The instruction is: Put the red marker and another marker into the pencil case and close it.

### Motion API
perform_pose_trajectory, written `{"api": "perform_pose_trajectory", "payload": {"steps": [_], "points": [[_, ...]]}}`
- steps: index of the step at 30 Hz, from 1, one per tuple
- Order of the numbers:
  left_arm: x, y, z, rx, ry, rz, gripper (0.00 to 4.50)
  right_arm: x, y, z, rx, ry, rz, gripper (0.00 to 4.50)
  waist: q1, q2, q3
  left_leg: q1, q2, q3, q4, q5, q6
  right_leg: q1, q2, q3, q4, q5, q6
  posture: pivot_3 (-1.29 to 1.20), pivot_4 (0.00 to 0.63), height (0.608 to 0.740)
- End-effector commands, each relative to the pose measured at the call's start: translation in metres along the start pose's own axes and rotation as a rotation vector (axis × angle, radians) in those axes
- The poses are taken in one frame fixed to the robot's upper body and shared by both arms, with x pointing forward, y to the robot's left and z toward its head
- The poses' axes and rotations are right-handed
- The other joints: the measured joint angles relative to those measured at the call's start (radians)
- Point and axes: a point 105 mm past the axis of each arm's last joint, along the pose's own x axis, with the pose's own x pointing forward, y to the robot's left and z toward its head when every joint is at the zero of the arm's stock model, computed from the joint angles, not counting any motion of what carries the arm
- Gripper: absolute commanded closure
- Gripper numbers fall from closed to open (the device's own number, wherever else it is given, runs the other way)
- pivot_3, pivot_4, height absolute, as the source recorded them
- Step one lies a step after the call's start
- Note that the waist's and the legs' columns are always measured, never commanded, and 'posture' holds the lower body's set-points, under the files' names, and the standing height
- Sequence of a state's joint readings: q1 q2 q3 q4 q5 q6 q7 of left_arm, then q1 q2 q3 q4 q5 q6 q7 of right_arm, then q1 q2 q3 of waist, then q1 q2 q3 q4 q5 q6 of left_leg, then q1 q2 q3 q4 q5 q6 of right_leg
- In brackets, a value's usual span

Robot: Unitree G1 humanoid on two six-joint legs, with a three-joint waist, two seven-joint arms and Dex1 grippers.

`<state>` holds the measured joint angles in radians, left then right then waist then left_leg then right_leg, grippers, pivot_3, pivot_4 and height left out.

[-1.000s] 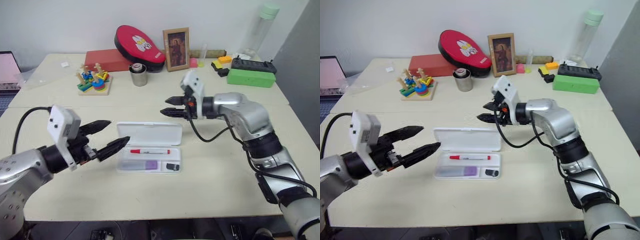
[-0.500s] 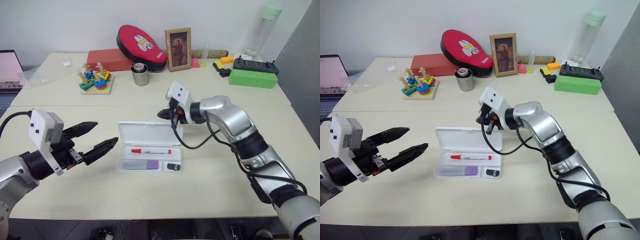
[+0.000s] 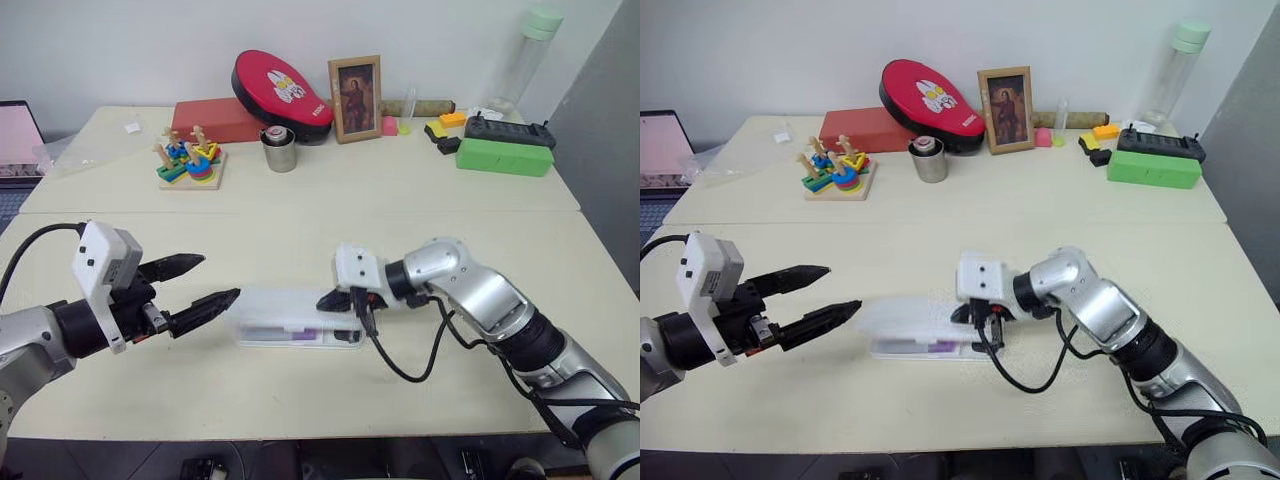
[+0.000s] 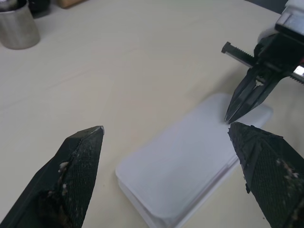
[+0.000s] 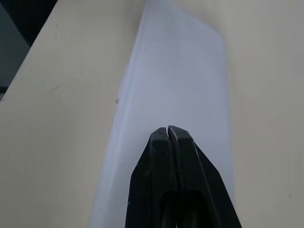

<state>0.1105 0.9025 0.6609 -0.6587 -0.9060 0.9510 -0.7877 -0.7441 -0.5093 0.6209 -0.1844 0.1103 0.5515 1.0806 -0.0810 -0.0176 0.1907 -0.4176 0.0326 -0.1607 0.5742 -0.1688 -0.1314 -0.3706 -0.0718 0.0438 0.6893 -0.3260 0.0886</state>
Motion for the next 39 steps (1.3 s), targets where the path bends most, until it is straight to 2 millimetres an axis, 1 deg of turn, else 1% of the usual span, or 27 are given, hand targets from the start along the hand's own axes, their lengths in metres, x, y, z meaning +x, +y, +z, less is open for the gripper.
{"api": "perform_pose_trajectory", "payload": {"steps": [1, 4, 6, 12, 14, 15, 18, 20, 21, 22, 24, 25, 26, 27, 28, 29, 30, 31, 33, 34, 35, 36, 39], "points": [[-0.001, -0.002, 0.006, 0.033, -0.014, -0.027, 0.00, 0.008, 0.003, -0.010, -0.062, 0.063, 0.000, 4.48, 0.000, 0.000, 0.000, 0.000, 0.000, 0.000, 0.000, 0.000, 0.000, 0.000, 0.000, 0.000, 0.000, 0.000, 0.000, 0.00, 0.150, 0.740], [0.000, -0.004, 0.006, 0.033, -0.012, -0.039, 0.00, 0.015, 0.007, -0.017, -0.057, 0.088, 0.010, 4.48, 0.000, 0.000, 0.000, 0.000, 0.000, 0.000, 0.000, 0.000, 0.000, 0.000, 0.000, 0.000, 0.000, 0.000, 0.000, 0.00, 0.150, 0.740], [0.001, -0.005, 0.006, 0.032, -0.007, -0.048, 0.00, 0.016, 0.008, -0.020, -0.038, 0.088, 0.013, 4.48, -0.002, -0.001, -0.001, 0.001, 0.000, 0.000, 0.000, 0.000, 0.000, 0.001, 0.000, 0.000, 0.000, 0.000, 0.000, 0.00, 0.150, 0.740], [0.000, -0.011, 0.003, 0.030, 0.019, -0.085, 0.00, 0.010, 0.005, -0.025, -0.008, 0.088, 0.002, 4.48, -0.001, -0.001, -0.001, 0.002, 0.000, 0.000, 0.000, 0.000, 0.000, 0.001, 0.000, 0.000, 0.000, 0.000, 0.000, 0.00, 0.150, 0.740], [0.000, -0.009, 0.002, 0.031, 0.020, -0.078, 0.00, 0.009, 0.005, -0.025, -0.003, 0.080, 0.001, 4.48, 0.000, -0.001, -0.001, 0.002, 0.000, 0.000, 0.000, 0.000, 0.000, 0.001, 0.000, 0.000, 0.000, 0.000, 0.000, 0.00, 0.150, 0.740], [0.000, -0.007, 0.003, 0.033, 0.017, -0.074, 0.00, 0.007, 0.002, -0.020, 0.018, 0.047, -0.009, 4.48, 0.000, -0.001, -0.001, 0.002, 0.000, 0.000, 0.000, 0.000, 0.000, 0.002, 0.000, 0.000, 0.000, 0.000, 0.000, 0.00, 0.150, 0.740], [0.002, -0.007, 0.004, 0.030, 0.004, -0.082, 0.00, -0.005, -0.008, 0.001, 0.092, -0.084, -0.037, 4.48, 0.000, -0.001, -0.001, 0.002, 0.000, 0.000, 0.000, 0.000, 0.000, 0.002, 0.000, 0.000, 0.000, 0.000, 0.000, 0.00, 0.150, 0.740], [0.003, -0.009, 0.004, 0.027, 0.003, -0.092, 0.00, -0.016, -0.011, 0.008, 0.138, -0.149, -0.041, 4.48, 0.000, -0.001, -0.001, 0.001, 0.000, 0.000, 0.000, 0.000, 0.000, 0.001, 0.000, 0.000, 0.000, 0.000, 0.000, 0.00, 0.150, 0.740], [0.003, -0.009, 0.004, 0.026, 0.004, -0.095, 0.00, -0.021, -0.012, 0.011, 0.157, -0.174, -0.045, 4.48, 0.000, -0.001, -0.001, 0.001, 0.000, 0.000, 0.000, 0.000, 0.000, 0.001, 0.000, 0.000, 0.000, 0.000, 0.000, 0.00, 0.150, 0.740], [0.003, -0.007, 0.003, 0.023, 0.003, -0.087, 0.00, -0.031, -0.018, 0.011, 0.190, -0.207, -0.080, 4.48, 0.000, -0.001, -0.001, 0.001, 0.000, 0.000, 0.000, 0.000, 0.000, 0.001, 0.000, 0.000, 0.000, 0.000, 0.000, 0.00, 0.150, 0.740], [0.003, 0.001, 0.003, 0.021, -0.007, -0.044, 0.00, -0.052, -0.031, 0.006, 0.252, -0.252, -0.162, 4.48, 0.001, -0.001, -0.001, 0.001, 0.000, 0.000, 0.000, 0.000, 0.000, 0.001, 0.000, 0.000, 0.000, 0.000, 0.000, 0.00, 0.150, 0.740], [0.004, 0.008, 0.002, 0.017, -0.016, -0.007, 0.00, -0.062, -0.036, 0.000, 0.283, -0.257, -0.201, 4.31, 0.001, -0.001, -0.001, 0.001, 0.000, 0.000, 0.000, 0.000, 0.000, 0.001, 0.000, 0.000, 0.000, 0.000, 0.000, 0.00, 0.150, 0.740], [0.004, 0.013, 0.002, 0.014, -0.022, 0.016, 0.00, -0.067, -0.039, -0.003, 0.300, -0.258, -0.222, 4.14, 0.003, -0.001, -0.001, 0.001, 0.000, 0.000, 0.000, 0.000, 0.000, 0.001, 0.000, 0.000, 0.000, 0.000, 0.000, 0.00, 0.150, 0.740], [0.007, 0.024, 0.004, 0.024, -0.035, 0.079, 0.00, -0.077, -0.045, -0.011, 0.334, -0.253, -0.269, 4.10, 0.005, -0.001, -0.001, 0.001, 0.000, 0.000, 0.000, 0.000, 0.000, 0.001, 0.000, 0.000, 0.000, 0.000, 0.000, 0.00, 0.150, 0.740], [0.008, 0.033, 0.005, 0.027, -0.050, 0.129, 0.00, -0.084, -0.049, -0.016, 0.356, -0.251, -0.302, 3.79, 0.011, -0.001, -0.001, 0.001, 0.000, 0.000, 0.000, 0.000, 0.000, 0.001, 0.000, 0.000, -0.001, 0.000, 0.000, 0.00, 0.150, 0.740], [0.010, 0.040, 0.007, 0.022, -0.065, 0.164, 0.00, -0.089, -0.052, -0.020, 0.371, -0.250, -0.325, 3.60, 0.015, -0.001, -0.001, 0.001, 0.000, 0.000, 0.000, 0.000, 0.000, 0.001, 0.000, 0.000, 0.000, 0.000, 0.000, 0.00, 0.150, 0.740], [0.011, 0.049, 0.010, 0.020, -0.091, 0.211, 0.00, -0.097, -0.056, -0.026, 0.391, -0.248, -0.363, 3.29, 0.018, -0.001, -0.001, 0.001, 0.000, 0.000, 0.000, 0.000, 0.000, 0.001, 0.000, 0.000, 0.000, 0.000, 0.000, 0.00, 0.150, 0.740], [0.011, 0.056, 0.012, 0.017, -0.108, 0.247, 0.00, -0.104, -0.058, -0.030, 0.407, -0.247, -0.389, 3.08, 0.020, -0.001, -0.001, 0.001, 0.000, 0.000, 0.000, 0.000, 0.000, 0.001, 0.000, 0.000, 0.000, 0.000, 0.000, 0.00, 0.150, 0.740], [0.010, 0.070, 0.011, 0.023, -0.118, 0.311, 0.00, -0.112, -0.061, -0.037, 0.428, -0.238, -0.424, 2.55, 0.021, 0.000, 0.000, 0.001, 0.000, 0.001, 0.000, 0.000, 0.000, 0.001, 0.000, 0.000, -0.001, 0.000, 0.000, 0.00, 0.150, 0.740], [0.008, 0.082, 0.006, 0.001, -0.128, 0.356, 0.00, -0.116, -0.062, -0.041, 0.437, -0.231, -0.444, 2.37, 0.020, 0.000, 0.000, 0.000, 0.000, 0.001, 0.000, 0.000, 0.000, 0.000, 0.000, 0.000, -0.001, 0.000, 0.000, 0.00, 0.150, 0.740], [0.006, 0.092, 0.000, -0.022, -0.131, 0.392, 0.00, -0.120, -0.063, -0.045, 0.447, -0.226, -0.462, 2.03, 0.020, 0.000, 0.000, 0.000, 0.000, 0.001, 0.000, 0.000, 0.000, 0.000, 0.000, 0.001, -0.001, 0.000, 0.000, 0.00, 0.150, 0.740], [0.006, 0.099, -0.007, -0.033, -0.125, 0.415, 0.00, -0.124, -0.064, -0.048, 0.454, -0.220, -0.478, 1.82, 0.020, 0.000, 0.000, 0.000, 0.000, 0.001, -0.001, 0.000, 0.000, 0.000, 0.000, 0.001, -0.002, 0.000, 0.000, 0.00, 0.150, 0.740], [0.007, 0.108, -0.021, -0.032, -0.092, 0.441, 0.00, -0.131, -0.064, -0.057, 0.474, -0.205, -0.514, 1.11, 0.021, 0.000, 0.000, 0.000, 0.000, 0.001, -0.001, 0.000, 0.000, 0.000, 0.000, 0.001, -0.002, 0.000, 0.000, 0.00, 0.150, 0.740]]}}
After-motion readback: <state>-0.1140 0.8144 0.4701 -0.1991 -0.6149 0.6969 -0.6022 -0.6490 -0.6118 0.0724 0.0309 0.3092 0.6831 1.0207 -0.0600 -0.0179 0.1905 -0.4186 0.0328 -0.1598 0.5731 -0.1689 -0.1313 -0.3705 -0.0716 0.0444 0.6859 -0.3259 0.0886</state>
